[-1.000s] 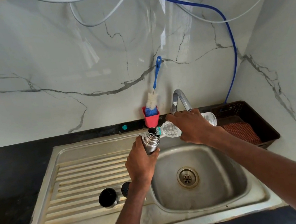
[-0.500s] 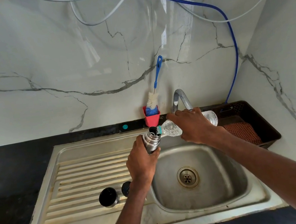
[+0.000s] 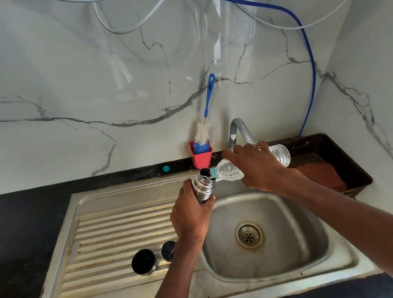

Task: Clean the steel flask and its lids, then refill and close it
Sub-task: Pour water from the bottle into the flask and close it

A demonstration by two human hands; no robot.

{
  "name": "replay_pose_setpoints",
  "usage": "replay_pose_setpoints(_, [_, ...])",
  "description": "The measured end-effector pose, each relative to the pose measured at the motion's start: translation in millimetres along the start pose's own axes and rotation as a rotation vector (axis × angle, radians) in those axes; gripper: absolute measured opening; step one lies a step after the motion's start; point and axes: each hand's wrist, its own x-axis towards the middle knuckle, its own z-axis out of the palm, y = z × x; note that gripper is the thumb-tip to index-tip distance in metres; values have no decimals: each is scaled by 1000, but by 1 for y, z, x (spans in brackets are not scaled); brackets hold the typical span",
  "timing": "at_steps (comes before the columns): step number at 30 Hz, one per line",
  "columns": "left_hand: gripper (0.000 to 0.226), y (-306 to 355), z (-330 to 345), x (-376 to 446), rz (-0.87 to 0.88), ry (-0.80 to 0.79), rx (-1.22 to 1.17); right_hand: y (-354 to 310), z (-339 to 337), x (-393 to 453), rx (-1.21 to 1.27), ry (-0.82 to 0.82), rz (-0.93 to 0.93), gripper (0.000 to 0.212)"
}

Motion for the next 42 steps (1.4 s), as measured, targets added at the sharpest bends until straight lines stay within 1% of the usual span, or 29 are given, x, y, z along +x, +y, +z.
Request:
replay_pose_setpoints(20, [55,-1,-1,-1,-7,12,-4,-5,-2,1,-20,26,2,77])
replay_pose_setpoints(42, [57,0,-3,0,-18,12,-32,-6,-8,2,-25,17,-6,84])
